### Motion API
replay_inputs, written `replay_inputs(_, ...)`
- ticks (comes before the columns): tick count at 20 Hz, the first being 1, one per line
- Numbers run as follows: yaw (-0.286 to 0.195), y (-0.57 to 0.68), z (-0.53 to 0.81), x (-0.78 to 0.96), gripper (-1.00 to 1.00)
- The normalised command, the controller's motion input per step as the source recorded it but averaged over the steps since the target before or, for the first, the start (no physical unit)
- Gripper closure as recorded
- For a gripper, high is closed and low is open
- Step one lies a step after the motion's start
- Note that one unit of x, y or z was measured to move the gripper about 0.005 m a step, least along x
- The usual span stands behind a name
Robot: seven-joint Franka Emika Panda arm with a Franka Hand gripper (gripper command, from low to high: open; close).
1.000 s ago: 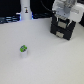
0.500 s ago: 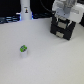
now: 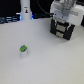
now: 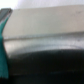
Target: Open the kcup holder, insert the kcup into the holder, and close the kcup holder
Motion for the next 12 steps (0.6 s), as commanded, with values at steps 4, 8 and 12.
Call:
replay_inputs(4, -0.086, -0.37, 0.10, 0.92, 1.00)
replay_inputs(8, -0.085, -0.36, 0.14, 0.93, 1.00)
replay_inputs(12, -0.085, -0.36, 0.14, 0.92, 1.00)
